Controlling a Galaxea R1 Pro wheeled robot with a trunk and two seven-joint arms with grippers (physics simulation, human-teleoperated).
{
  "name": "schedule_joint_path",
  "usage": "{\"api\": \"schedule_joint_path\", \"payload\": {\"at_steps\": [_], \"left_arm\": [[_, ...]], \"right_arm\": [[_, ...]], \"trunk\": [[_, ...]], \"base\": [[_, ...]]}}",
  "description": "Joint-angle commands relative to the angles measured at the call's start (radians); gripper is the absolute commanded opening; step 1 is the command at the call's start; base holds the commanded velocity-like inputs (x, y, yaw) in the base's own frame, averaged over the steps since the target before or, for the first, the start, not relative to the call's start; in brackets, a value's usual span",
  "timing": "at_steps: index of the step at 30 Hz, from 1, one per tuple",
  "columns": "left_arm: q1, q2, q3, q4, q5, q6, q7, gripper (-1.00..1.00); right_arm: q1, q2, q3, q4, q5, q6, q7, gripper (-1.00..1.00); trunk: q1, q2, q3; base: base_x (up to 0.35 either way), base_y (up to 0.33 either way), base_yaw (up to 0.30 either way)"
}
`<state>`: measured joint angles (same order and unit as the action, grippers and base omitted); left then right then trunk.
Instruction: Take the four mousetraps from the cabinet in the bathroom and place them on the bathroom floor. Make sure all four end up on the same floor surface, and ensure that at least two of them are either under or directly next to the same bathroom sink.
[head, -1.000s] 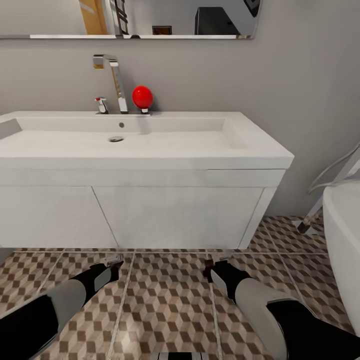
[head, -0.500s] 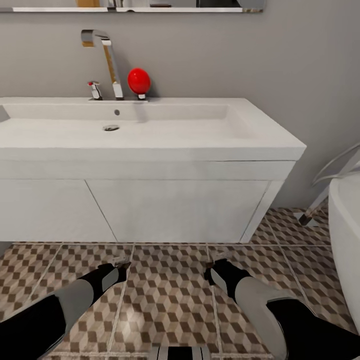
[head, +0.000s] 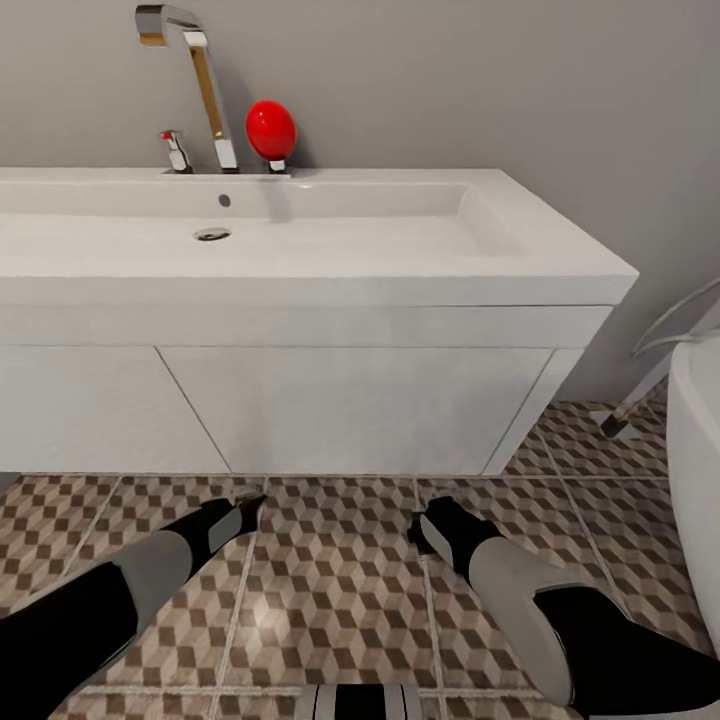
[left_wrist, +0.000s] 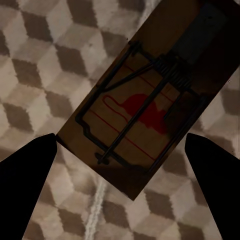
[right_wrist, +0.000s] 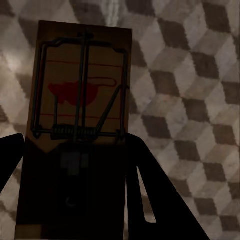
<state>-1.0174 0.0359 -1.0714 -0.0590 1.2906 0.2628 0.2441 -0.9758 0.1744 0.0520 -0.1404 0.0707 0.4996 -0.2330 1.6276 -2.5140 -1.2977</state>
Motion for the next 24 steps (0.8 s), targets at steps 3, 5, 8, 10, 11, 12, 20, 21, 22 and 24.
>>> {"api": "schedule_joint_path", "payload": {"at_steps": [3,5,8,10,11,12,20,21,22,24], "left_arm": [[-0.001,0.005,-0.011,-0.004,0.007,-0.007,0.005,-1.00],[-0.001,0.005,-0.011,-0.004,0.007,-0.010,0.005,-1.00],[0.000,0.005,-0.010,-0.004,0.007,-0.012,0.003,-1.00],[0.000,0.009,-0.011,-0.003,0.006,-0.012,0.001,-1.00],[0.000,0.012,-0.011,-0.003,0.006,-0.013,-0.001,-1.00],[0.000,0.016,-0.011,-0.003,0.007,-0.013,-0.001,-1.00],[0.002,0.024,-0.009,0.003,0.012,-0.019,0.002,-1.00],[0.002,0.024,-0.009,0.003,0.012,-0.020,0.003,-1.00],[0.002,0.024,-0.009,0.003,0.012,-0.020,0.003,-1.00],[0.002,0.024,-0.009,0.003,0.012,-0.020,0.003,-1.00]], "right_arm": [[0.000,0.000,0.005,-0.002,0.005,-0.046,0.000,-1.00],[0.001,0.000,0.005,-0.002,0.005,-0.063,0.000,-1.00],[0.002,0.000,0.005,-0.002,0.004,-0.071,0.000,-1.00],[0.002,0.000,0.005,-0.002,0.004,-0.071,0.000,-1.00],[0.002,0.000,0.005,-0.002,0.004,-0.071,0.000,-1.00],[0.002,0.000,0.005,-0.002,0.004,-0.072,0.000,-1.00],[0.003,0.000,0.005,-0.005,0.005,-0.075,0.010,-1.00],[0.003,0.000,0.005,-0.006,0.006,-0.080,0.015,-1.00],[0.006,0.000,0.005,-0.006,0.006,-0.097,0.027,-1.00],[0.008,-0.001,0.005,-0.004,0.006,-0.113,0.032,-1.00]], "trunk": [[0.000,0.000,-0.001],[0.000,0.000,-0.001],[0.000,0.000,-0.001],[0.000,0.000,-0.001],[0.000,0.000,-0.001],[0.000,0.000,-0.001],[0.000,0.000,-0.001],[0.000,0.000,-0.001],[0.000,0.000,-0.001],[0.000,0.000,-0.001]], "base": [[0.000,0.000,0.000],[0.000,0.000,0.000],[0.005,0.000,0.000],[0.173,0.000,0.000],[0.270,0.000,0.000],[0.299,0.000,0.000],[0.181,0.000,0.000],[0.012,0.000,0.000],[0.005,0.000,0.000],[0.002,0.000,0.000]]}}
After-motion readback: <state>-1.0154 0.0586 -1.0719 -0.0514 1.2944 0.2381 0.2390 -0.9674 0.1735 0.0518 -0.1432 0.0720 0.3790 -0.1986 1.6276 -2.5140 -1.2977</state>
